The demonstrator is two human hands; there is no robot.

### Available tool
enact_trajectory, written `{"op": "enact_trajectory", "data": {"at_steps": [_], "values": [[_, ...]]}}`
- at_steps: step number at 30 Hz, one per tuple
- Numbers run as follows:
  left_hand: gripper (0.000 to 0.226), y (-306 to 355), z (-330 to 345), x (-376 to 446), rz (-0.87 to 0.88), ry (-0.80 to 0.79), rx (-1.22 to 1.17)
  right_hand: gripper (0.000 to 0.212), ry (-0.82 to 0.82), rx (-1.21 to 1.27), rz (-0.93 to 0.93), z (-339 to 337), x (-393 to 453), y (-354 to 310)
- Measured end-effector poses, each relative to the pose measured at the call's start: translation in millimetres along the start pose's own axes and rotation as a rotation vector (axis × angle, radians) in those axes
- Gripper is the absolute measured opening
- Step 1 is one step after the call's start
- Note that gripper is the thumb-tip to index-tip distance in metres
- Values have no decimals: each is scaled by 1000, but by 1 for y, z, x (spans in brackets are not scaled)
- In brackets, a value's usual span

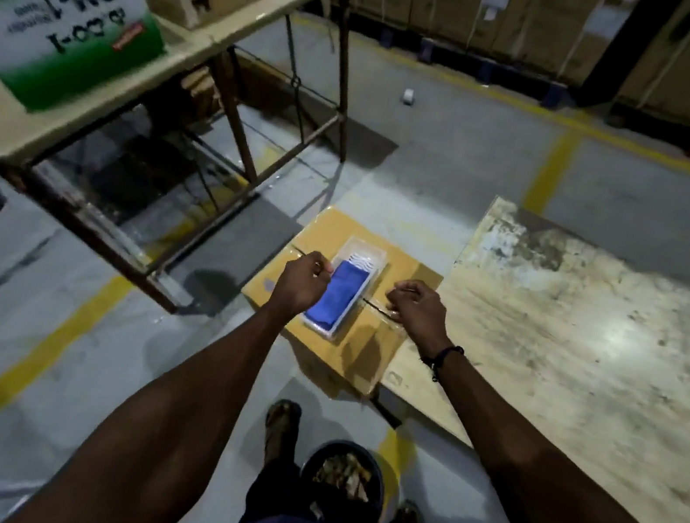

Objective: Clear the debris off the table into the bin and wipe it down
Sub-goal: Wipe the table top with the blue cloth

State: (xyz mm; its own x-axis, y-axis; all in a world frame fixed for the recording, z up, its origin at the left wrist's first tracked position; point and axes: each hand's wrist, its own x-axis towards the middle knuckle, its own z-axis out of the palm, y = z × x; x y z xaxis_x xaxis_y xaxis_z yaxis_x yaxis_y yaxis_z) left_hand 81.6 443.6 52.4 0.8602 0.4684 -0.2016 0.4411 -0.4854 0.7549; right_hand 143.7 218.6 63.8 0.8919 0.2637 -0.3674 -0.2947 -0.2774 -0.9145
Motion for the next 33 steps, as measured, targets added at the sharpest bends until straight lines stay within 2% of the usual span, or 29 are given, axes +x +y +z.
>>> {"op": "enact_trajectory", "data": {"at_steps": [3, 6, 12, 18, 24, 27, 33], "values": [[7, -15, -10, 51, 101, -115, 166, 14, 75, -136, -3, 29, 40, 9], [15, -24, -11, 106, 145, -218, 255, 17, 109, -261, 12, 55, 75, 10], [25, -53, 19, 188, 317, -351, 464, 33, 83, -479, 127, 93, 147, 30], [40, -101, 77, 239, 363, -483, 667, 54, 1, -660, 156, 125, 214, 72], [40, -129, 107, 260, 404, -501, 730, 30, -61, -953, 193, 157, 257, 92], [29, -137, 113, 265, 399, -481, 695, 30, -57, -1039, 204, 167, 266, 100], [13, -138, 95, 261, 420, -441, 526, 21, 57, -951, 161, 167, 249, 106]]}}
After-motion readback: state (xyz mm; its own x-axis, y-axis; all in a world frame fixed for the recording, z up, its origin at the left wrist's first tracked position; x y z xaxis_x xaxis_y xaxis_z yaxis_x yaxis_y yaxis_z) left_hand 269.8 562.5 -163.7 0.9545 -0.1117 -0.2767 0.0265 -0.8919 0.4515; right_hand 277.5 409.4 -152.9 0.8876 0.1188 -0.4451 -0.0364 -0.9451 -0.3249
